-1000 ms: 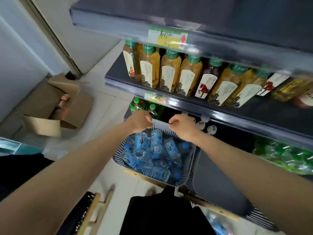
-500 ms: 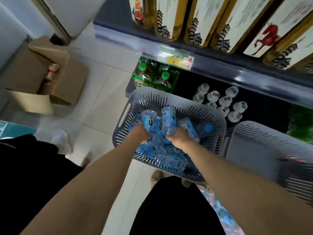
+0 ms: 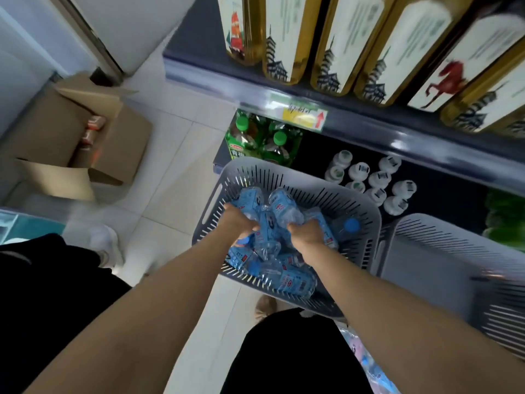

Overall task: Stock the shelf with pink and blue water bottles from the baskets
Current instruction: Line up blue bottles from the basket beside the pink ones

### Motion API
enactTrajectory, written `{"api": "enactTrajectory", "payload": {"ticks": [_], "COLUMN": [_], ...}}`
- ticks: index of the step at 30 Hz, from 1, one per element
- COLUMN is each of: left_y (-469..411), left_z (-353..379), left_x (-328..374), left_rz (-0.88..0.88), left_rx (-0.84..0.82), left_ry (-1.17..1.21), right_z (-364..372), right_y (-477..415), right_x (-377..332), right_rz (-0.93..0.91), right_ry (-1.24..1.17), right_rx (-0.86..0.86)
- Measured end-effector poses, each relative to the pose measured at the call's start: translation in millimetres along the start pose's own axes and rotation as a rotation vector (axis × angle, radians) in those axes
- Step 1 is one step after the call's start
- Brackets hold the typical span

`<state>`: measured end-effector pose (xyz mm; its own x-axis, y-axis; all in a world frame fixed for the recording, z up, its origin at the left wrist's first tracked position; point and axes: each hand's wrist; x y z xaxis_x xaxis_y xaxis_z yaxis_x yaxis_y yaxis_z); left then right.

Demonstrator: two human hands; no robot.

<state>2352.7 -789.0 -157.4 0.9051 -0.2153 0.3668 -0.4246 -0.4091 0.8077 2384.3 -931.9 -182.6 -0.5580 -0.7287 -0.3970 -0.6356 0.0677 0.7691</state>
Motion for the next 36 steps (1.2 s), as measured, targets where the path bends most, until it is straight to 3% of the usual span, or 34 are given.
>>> {"api": "enactTrajectory", "payload": {"ticks": [4, 8, 18, 28, 36], "left_y": [39, 91, 256, 415, 454], "left_z": [-36, -64, -117, -162, -158], "left_x": [29, 61, 161, 246, 321], "left_rz": [0.066, 0.151, 0.474, 0.931, 1.204], "left_rx": [-0.013, -0.063, -0.046, 0.18, 0.224], "left_ry": [-0.051, -0.268, -0.637, -0.601, -0.264], "right_z": [-43, -90, -208, -328, -436], "right_y": [34, 83, 240, 358, 379], "right_x": [-28, -51, -113, -147, -153], "right_rz": [-0.168, -0.375, -0.702, -0.842, -0.872], "right_ry": [0.244, 0.41, 0.416, 0.238, 0.191], "right_rx": [0.127, 0.158, 0.418, 0.865, 1.004]}}
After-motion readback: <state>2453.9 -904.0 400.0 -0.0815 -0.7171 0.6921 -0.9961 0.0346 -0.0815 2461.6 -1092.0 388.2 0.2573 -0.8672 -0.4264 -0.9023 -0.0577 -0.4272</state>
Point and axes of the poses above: each hand's wrist, its own y-axis away from the middle knuckle, its own z-axis out of the palm, x = y × z, and after that the axes turned 8 degrees about y, right-handed
